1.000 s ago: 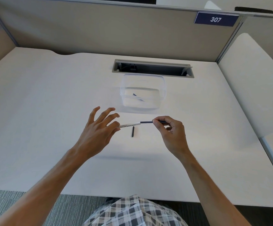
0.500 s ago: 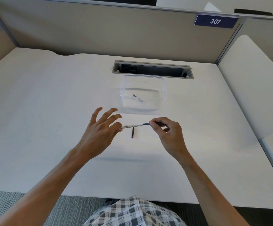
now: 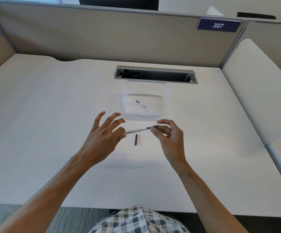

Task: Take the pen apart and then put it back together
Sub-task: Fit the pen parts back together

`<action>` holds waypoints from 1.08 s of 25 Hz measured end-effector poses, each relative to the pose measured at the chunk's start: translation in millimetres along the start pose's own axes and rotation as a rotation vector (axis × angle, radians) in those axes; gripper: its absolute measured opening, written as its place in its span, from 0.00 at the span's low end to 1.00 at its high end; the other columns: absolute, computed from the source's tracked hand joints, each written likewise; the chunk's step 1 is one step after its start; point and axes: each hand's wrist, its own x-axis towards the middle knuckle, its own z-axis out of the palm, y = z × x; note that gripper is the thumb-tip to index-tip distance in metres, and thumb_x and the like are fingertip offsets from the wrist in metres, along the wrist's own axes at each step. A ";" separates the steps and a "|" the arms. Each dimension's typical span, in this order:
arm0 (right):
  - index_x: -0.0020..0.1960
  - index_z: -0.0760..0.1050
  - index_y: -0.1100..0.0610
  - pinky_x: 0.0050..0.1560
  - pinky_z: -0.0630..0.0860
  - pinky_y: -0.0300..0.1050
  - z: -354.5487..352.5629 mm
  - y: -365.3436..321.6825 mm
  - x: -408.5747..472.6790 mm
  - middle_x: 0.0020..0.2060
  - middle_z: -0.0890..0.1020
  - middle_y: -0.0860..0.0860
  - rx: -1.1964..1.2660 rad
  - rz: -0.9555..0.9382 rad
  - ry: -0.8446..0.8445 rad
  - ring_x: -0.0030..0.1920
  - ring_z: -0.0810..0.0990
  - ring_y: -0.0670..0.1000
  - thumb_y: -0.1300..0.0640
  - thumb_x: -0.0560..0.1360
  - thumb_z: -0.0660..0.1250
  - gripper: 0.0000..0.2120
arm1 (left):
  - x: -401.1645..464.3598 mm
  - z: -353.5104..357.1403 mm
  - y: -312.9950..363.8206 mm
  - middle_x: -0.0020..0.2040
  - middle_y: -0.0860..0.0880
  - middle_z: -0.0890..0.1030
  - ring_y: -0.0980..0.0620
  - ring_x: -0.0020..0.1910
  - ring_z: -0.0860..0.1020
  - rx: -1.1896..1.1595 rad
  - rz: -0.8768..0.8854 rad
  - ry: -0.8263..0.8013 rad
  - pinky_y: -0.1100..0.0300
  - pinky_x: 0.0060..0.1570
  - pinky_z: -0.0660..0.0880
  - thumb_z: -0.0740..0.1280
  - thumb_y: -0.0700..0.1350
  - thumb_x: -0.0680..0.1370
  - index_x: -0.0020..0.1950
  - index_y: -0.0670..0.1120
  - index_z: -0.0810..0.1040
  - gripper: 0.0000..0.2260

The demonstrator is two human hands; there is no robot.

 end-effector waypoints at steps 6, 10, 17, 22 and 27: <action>0.45 0.83 0.58 0.41 0.74 0.33 11.5 4.2 -2.4 0.39 0.87 0.50 0.071 0.026 0.069 0.39 0.83 0.41 0.62 0.72 0.75 0.02 | 2.7 1.2 1.3 0.62 0.48 0.79 0.44 0.72 0.69 -0.003 -0.004 0.000 0.40 0.72 0.58 0.58 0.49 0.81 0.50 0.47 0.79 0.11; 0.46 0.84 0.59 0.41 0.75 0.32 16.8 6.7 -4.3 0.40 0.87 0.51 0.099 0.051 0.089 0.40 0.84 0.41 0.62 0.73 0.74 0.02 | 2.3 4.3 2.3 0.62 0.49 0.79 0.45 0.72 0.69 -0.005 -0.018 -0.008 0.41 0.73 0.57 0.58 0.49 0.82 0.50 0.48 0.79 0.11; 0.45 0.86 0.56 0.39 0.73 0.29 22.7 10.6 -5.4 0.40 0.87 0.46 0.050 0.038 0.080 0.42 0.83 0.41 0.59 0.76 0.70 0.05 | 0.3 6.6 1.7 0.61 0.49 0.79 0.45 0.72 0.69 -0.017 -0.037 -0.015 0.40 0.72 0.57 0.58 0.48 0.83 0.49 0.47 0.79 0.11; 0.46 0.84 0.57 0.39 0.73 0.30 26.3 21.3 -1.0 0.44 0.87 0.46 -0.014 0.012 0.101 0.44 0.82 0.42 0.60 0.78 0.67 0.07 | -4.9 9.0 -3.4 0.62 0.50 0.79 0.46 0.72 0.68 -0.040 -0.076 -0.017 0.42 0.72 0.56 0.56 0.49 0.82 0.50 0.47 0.78 0.13; 0.47 0.82 0.54 0.43 0.72 0.36 35.4 60.8 6.7 0.45 0.85 0.43 -0.337 0.039 0.031 0.44 0.83 0.41 0.58 0.74 0.71 0.03 | -12.6 15.8 -7.0 0.61 0.50 0.79 0.46 0.72 0.69 -0.058 -0.118 -0.025 0.42 0.72 0.58 0.54 0.49 0.83 0.49 0.47 0.78 0.14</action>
